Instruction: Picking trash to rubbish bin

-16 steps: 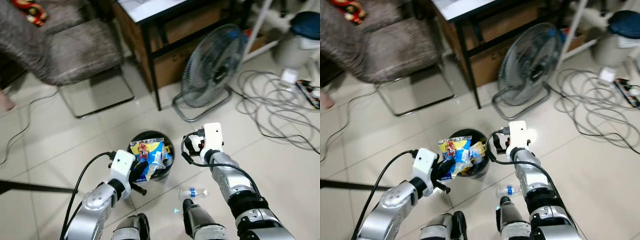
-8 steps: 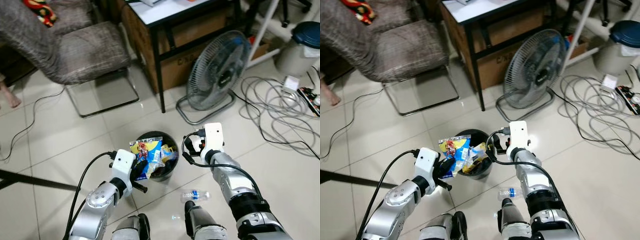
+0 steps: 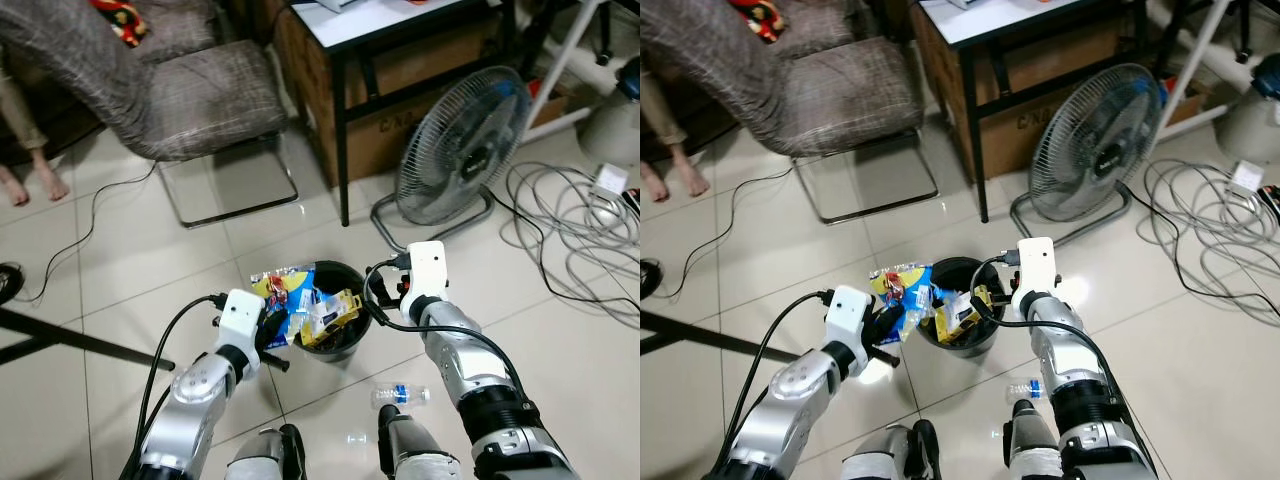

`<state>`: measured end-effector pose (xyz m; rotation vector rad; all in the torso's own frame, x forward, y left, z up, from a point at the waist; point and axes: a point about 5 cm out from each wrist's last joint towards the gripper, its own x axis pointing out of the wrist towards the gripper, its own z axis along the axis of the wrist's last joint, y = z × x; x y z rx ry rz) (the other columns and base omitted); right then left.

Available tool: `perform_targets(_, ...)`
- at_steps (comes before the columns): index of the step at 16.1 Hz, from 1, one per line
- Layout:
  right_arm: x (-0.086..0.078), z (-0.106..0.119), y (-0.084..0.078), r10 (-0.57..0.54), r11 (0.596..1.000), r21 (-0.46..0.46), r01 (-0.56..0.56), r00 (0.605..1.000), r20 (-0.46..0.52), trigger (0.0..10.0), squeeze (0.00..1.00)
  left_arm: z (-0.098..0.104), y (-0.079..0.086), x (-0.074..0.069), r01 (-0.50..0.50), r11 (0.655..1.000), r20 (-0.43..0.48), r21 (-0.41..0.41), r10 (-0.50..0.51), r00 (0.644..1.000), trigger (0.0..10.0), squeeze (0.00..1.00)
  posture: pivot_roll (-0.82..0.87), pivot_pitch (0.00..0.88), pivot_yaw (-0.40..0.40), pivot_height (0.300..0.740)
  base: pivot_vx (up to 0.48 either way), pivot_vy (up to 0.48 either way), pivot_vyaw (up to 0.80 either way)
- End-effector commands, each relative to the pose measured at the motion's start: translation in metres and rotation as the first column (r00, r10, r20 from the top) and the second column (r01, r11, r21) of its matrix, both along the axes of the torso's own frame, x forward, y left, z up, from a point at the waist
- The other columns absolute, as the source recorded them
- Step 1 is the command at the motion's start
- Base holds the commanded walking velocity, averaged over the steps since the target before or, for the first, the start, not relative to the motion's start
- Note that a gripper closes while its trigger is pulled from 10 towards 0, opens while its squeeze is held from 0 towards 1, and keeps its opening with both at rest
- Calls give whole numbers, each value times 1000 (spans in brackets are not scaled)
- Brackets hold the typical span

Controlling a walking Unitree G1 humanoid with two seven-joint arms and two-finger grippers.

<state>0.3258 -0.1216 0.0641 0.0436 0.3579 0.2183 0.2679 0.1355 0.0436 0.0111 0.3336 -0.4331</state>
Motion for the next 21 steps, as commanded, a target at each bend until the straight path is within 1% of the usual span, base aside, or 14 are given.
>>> perform_targets(1, -5, -4, 5, 11, 1000, 11, -10, 1000, -21, 10000, 0, -7, 5, -2, -32, 999, -23, -2, 32, 999, 10000, 0, -137, 209, 118, 740, 0, 0, 0)
perform_targets(3, -9, -3, 5, 7, 1000, 12, -7, 1000, -15, 10000, 0, -9, 0, 0, -16, 1000, -29, -3, 16, 999, 10000, 0, -146, 227, 125, 740, 0, 0, 0)
perform_targets(8, -16, -4, 2, -8, 1000, 8, 9, 1000, -28, 10000, 0, -11, -6, 2, 7, 1000, -31, -7, -7, 999, 10000, 0, -149, 259, 132, 740, 0, 0, 0)
perform_targets(14, -20, -3, 2, -17, 1000, 7, 17, 999, -32, 10000, 0, -16, -7, -2, 16, 1000, -50, -12, -17, 999, 10000, 0, -150, 269, 137, 740, 0, 0, 0)
perform_targets(21, -22, -3, 2, -15, 1000, 6, 16, 999, -43, 10000, 0, -16, -8, -4, 33, 999, -51, -9, -33, 998, 10000, 0, -148, 271, 138, 740, 445, 0, 0)
